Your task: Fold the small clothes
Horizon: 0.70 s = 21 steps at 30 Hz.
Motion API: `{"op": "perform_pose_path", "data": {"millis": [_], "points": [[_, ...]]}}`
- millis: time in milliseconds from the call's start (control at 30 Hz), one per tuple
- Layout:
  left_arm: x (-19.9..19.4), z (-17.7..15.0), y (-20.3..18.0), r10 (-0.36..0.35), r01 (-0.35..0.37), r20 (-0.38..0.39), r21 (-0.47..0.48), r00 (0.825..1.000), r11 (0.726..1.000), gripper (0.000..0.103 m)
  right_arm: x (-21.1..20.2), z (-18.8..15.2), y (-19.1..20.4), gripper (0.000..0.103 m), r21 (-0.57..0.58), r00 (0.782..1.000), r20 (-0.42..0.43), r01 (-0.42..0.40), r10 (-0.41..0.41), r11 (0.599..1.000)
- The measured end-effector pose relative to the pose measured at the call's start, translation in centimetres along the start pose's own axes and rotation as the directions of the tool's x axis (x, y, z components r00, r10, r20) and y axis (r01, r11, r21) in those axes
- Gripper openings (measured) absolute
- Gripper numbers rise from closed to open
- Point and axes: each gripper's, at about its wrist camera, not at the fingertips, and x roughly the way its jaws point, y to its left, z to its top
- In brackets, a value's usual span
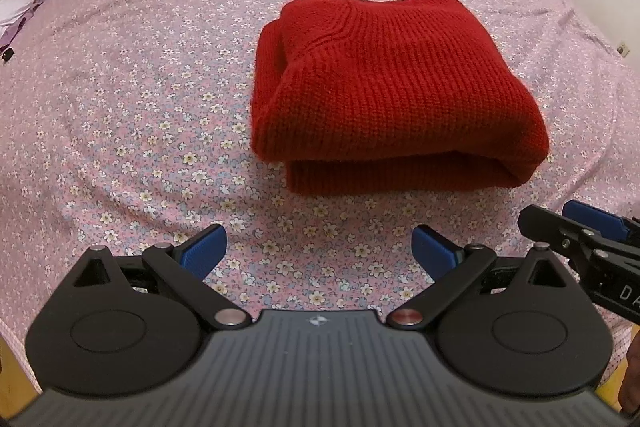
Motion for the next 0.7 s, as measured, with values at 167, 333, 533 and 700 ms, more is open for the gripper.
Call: {"op": "perform_pose_path", "data": {"millis": [167, 333, 533, 700], "points": [[0.03, -0.01, 0.03, 0.0, 0.0, -0.001, -0.001, 1.0, 1.0, 0.101, 0.0, 0.01, -0.02, 0.069, 0.0, 1.0, 0.0, 0.0, 0.0, 1.0], [0.06, -0.03, -0.04, 0.0, 0.0, -0.001, -0.001, 1.0, 1.0, 0.101, 0.0, 0.01, -0.02, 0.069, -0.001, 1.0, 0.0, 0.0, 0.0, 1.0], [0.06, -0.05, -0.1, 0.0, 0.0, 0.0, -0.001, 1.0, 1.0, 0.101, 0.0, 0.0, 0.0, 0.069, 0.0, 1.0, 0.0, 0.0, 0.0, 1.0], [0.06, -0.08, -0.14, 0.001, -0.001, -0.001, -0.002, 1.0, 1.0, 0.101, -0.01, -0.01, 0.0, 0.069, 0.0, 1.0, 0.0, 0.0, 0.0, 1.0]]}}
